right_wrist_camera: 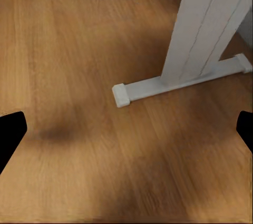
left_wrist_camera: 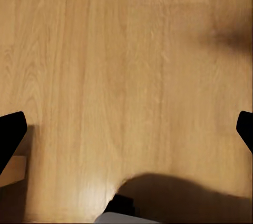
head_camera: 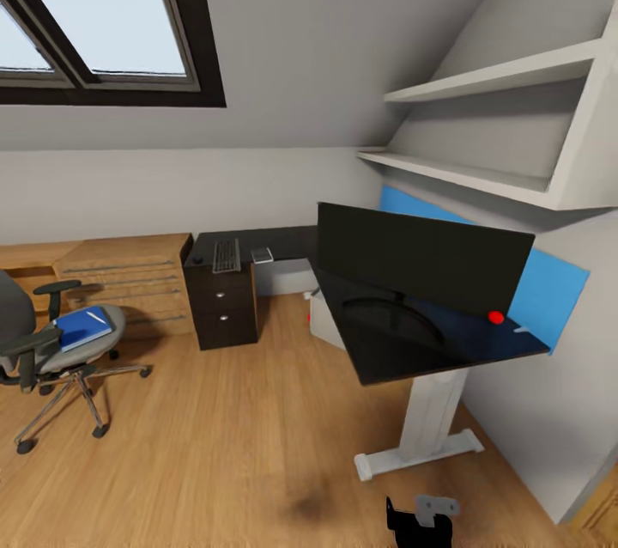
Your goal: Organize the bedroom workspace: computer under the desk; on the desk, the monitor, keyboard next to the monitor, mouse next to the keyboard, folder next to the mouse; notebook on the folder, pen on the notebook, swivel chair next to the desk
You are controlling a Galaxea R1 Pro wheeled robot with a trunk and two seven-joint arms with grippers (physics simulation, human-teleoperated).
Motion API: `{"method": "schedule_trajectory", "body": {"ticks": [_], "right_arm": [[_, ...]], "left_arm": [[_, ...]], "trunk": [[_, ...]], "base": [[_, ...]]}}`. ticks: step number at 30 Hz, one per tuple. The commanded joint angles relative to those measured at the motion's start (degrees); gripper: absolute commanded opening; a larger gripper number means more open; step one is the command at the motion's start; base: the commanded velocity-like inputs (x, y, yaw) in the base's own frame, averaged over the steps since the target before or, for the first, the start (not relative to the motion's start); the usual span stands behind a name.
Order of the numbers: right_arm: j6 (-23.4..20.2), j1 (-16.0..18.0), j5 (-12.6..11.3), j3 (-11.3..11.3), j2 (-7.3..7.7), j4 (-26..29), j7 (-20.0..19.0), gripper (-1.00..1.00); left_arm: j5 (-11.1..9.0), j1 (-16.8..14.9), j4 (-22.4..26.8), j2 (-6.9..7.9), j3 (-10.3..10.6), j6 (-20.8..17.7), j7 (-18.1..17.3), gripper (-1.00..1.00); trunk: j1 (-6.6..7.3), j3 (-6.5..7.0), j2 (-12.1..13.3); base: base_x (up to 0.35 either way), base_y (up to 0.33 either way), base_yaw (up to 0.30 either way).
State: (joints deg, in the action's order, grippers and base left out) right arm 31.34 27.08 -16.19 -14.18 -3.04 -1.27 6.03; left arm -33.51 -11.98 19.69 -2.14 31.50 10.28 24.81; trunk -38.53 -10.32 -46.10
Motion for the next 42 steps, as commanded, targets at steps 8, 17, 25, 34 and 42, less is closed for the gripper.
{"method": "schedule_trajectory", "body": {"ticks": [8,17,25,34,42], "right_arm": [[0.21,0.07,-0.34,-0.43,0.04,-0.14,0.21,1.0],[-0.17,0.07,-2.54,1.67,4.48,5.0,0.48,1.0],[-3.89,0.12,-17.0,10.42,12.77,17.13,0.14,1.0],[-25.17,0.5,-30.85,17.79,19.72,34.83,0.18,1.0],[-35.21,5.28,-48.44,32.33,21.14,40.5,0.29,1.0]], "left_arm": [[-0.59,-0.06,-0.01,0.03,0.49,0.27,0.32,1.0],[-0.49,-0.06,-0.01,0.1,0.35,0.63,-0.09,1.0],[-0.73,-0.06,-0.01,0.17,0.05,0.58,-0.12,1.0],[-0.85,-0.06,-0.01,0.26,-0.04,0.78,-0.13,1.0],[-0.42,-0.06,-0.01,0.23,0.36,0.84,-0.2,1.0]], "trunk": [[1.78,1.36,3.15],[3.76,2.97,6.76],[5.3,4.23,9.57],[5.3,4.23,9.57],[5.3,4.23,9.57]], "base": [[-0.278,-0.248,-0.001],[-0.174,-0.176,0.0],[-0.008,-0.012,0.0],[0.0,-0.001,0.0],[0.0,0.0,0.0]]}}
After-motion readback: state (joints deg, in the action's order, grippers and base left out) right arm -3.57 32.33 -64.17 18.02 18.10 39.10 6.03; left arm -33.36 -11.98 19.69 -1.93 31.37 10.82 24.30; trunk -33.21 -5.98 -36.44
